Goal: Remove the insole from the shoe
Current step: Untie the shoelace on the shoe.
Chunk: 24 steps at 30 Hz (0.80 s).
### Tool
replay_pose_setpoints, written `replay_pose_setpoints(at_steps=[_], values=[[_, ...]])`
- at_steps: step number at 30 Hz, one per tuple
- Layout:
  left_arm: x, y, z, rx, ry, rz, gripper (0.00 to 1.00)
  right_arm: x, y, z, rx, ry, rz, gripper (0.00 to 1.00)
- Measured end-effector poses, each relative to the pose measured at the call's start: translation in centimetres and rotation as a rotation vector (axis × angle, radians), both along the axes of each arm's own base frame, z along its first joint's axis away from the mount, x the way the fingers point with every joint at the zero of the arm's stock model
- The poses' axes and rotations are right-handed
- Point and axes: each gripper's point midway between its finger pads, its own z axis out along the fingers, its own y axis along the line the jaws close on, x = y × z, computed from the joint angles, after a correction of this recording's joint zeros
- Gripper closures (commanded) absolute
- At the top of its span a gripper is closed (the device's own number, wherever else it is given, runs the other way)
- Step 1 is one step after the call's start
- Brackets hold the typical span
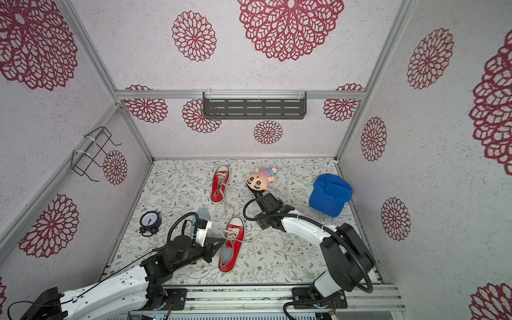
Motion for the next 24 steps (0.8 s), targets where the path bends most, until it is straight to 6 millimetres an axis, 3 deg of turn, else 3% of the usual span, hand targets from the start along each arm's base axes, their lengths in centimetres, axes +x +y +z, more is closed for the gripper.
replay_pose_setpoints(at_steps=[2, 5, 7, 10, 14, 18, 21, 24], values=[[-0.1, 0.0, -0.1, -0.002, 0.004, 0.002, 0.81, -0.6, 0.9, 1.1, 0.083, -0.003, 0.013, 0.01], [-0.1, 0.3, 0.0, -0.005, 0.003, 0.028, 0.76, -2.5, 2.5, 2.1, 0.231, 0.014, 0.035, 0.01], [0.2, 1.0, 0.4, -0.005, -0.011, 0.067, 0.67, -4.3, 3.7, 2.3, 0.317, 0.045, 0.055, 0.02], [0.7, 2.7, 1.4, -0.011, -0.043, 0.15, 0.62, -7.6, 6.5, 2.3, 0.418, 0.116, 0.108, 0.03], [1.2, 5.6, 2.8, -0.018, -0.095, 0.269, 0.47, -11.7, 10.0, 2.2, 0.507, 0.222, 0.162, 0.06], [0.6, 7.0, 3.7, -0.066, -0.097, 0.299, 0.36, -14.3, 12.6, 0.9, 0.515, 0.31, 0.174, 0.07], [-0.3, 6.5, 2.6, -0.091, -0.025, 0.266, 0.31, -14.8, 13.6, -0.7, 0.484, 0.364, 0.148, 0.07], [-1.3, 5.9, -0.7, -0.05, 0.089, 0.224, 0.28, -14.5, 13.8, -2.0, 0.439, 0.392, 0.103, 0.08]])
